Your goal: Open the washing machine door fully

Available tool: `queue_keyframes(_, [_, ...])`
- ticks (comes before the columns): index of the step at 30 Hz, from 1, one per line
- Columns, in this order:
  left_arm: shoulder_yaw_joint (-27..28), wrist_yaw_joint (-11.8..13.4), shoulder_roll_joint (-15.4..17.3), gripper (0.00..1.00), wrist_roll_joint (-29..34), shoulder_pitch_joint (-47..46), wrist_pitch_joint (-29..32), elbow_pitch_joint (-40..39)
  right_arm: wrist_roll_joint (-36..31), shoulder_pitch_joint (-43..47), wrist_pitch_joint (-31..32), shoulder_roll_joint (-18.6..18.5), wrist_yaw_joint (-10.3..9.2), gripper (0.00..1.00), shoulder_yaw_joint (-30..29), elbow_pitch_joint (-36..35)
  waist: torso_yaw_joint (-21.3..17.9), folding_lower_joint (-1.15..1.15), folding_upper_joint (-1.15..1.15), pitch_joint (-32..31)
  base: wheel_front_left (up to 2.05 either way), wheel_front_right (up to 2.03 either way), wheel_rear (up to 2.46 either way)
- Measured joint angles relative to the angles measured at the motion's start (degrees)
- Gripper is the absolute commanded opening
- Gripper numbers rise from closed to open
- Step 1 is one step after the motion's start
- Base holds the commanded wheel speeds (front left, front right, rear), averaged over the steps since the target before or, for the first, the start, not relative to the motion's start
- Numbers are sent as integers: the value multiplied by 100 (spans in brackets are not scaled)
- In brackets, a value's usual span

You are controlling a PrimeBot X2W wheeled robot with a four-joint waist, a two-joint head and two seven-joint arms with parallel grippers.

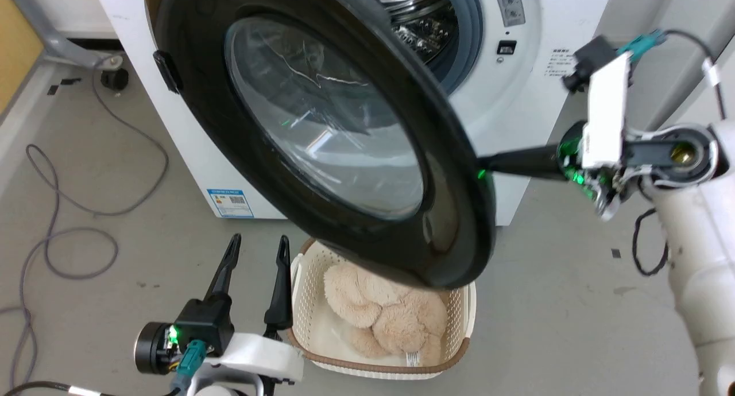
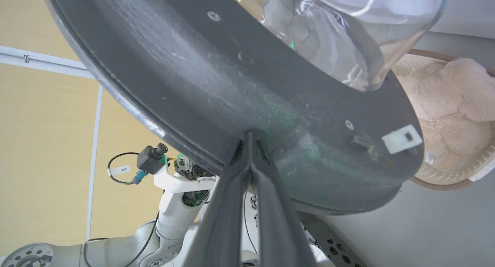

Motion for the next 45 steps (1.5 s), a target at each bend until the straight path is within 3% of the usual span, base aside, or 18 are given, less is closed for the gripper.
queue_keyframes(14, [74, -49, 0, 100, 49, 181, 0, 103, -54, 1166, 482, 634, 1, 0, 129, -1356, 37, 0, 0, -226, 0, 0, 0])
queue_keyframes(22, [93, -49, 0, 100, 46, 285, 0, 154, -55, 1715, 437, 860, 0, 0, 110, -1892, 34, 0, 0, -324, 0, 0, 0])
queue_keyframes(30, [68, -44, -1, 100, 1, 288, -1, 196, -31, 2556, -587, 928, 0, 0, -475, -2452, 50, 1, 0, -429, 0, 0, 0])
queue_keyframes(31, [69, -44, 0, 100, -5, 296, -1, 201, -47, 2711, -837, 929, 0, 16, -598, -2564, 51, 1, 0, -445, 0, 0, 0])
queue_keyframes(32, [67, -44, 0, 100, -8, 309, -1, 205, -89, 2871, -1157, 936, 0, 49, -754, -2677, 55, 1, 0, -463, 0, 0, 0])
queue_keyframes(33, [71, -44, 0, 100, -10, 330, 0, 212, -140, 3027, -1450, 937, 0, 95, -869, -2789, 54, 1, 0, -479, 0, 0, 0])
queue_keyframes(34, [73, -44, 0, 100, -14, 359, 0, 227, -188, 3201, -1819, 948, 0, 100, -1015, -2885, 50, 1, 0, -499, 0, 0, 0])
queue_keyframes(38, [70, -48, 0, 100, -14, 426, 0, 322, -354, 3981, -3273, 955, 0, 100, -1486, -3026, 62, 1, 0, -578, 0, 0, 0])
queue_keyframes(45, [124, -68, 0, 100, -10, 444, -1, 453, -722, 5110, -5335, 967, -1, 100, -1682, -2811, 19, 1, 0, -657, 0, 0, 0])
